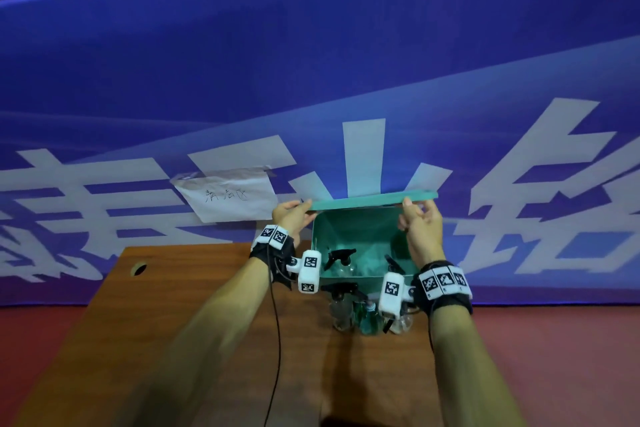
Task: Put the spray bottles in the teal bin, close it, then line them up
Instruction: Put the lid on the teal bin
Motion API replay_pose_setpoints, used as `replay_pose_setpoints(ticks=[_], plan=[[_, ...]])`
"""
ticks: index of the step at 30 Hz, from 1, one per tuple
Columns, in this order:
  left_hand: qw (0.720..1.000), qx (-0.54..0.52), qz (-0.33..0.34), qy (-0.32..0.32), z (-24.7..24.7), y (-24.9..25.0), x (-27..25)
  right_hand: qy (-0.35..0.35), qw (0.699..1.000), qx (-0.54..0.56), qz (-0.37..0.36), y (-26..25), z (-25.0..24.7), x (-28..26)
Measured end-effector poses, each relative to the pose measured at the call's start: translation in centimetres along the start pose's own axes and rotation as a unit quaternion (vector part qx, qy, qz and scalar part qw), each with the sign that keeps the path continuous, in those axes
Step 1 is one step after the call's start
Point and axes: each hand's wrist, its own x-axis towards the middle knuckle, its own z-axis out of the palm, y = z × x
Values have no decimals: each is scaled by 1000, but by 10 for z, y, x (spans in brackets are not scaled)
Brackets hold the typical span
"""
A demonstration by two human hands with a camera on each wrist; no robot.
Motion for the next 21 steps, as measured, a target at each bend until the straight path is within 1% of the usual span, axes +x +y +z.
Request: replay_pose_setpoints(ticks=[3,5,6,8,10,12,14,16,19,21], plan=[[1000,-24,-18,-1,-14,-12,-1,11,995,61,83,20,-18,-20],[999,-24,-31,-14,-24,-19,-2,41,988,46,141,29,-29,-26],[999,-20,-42,-28,-29,-24,-4,66,985,30,156,33,-34,-26],[994,-11,-72,-81,-37,-33,-12,126,976,-18,176,42,-45,-23],[985,10,-93,-142,-46,-44,-20,170,964,-74,193,54,-57,-20],[979,63,-95,-167,-54,-54,-23,180,958,-141,176,58,-66,-21],[976,126,-79,-162,-62,-63,-22,158,947,-245,133,56,-74,-27],[971,167,-59,-159,-66,-71,-21,126,934,-324,80,51,-80,-34],[967,207,-29,-146,-66,-77,-23,88,909,-406,19,50,-90,-36],[959,243,-14,-143,-64,-81,-26,67,895,-440,-13,52,-98,-35]])
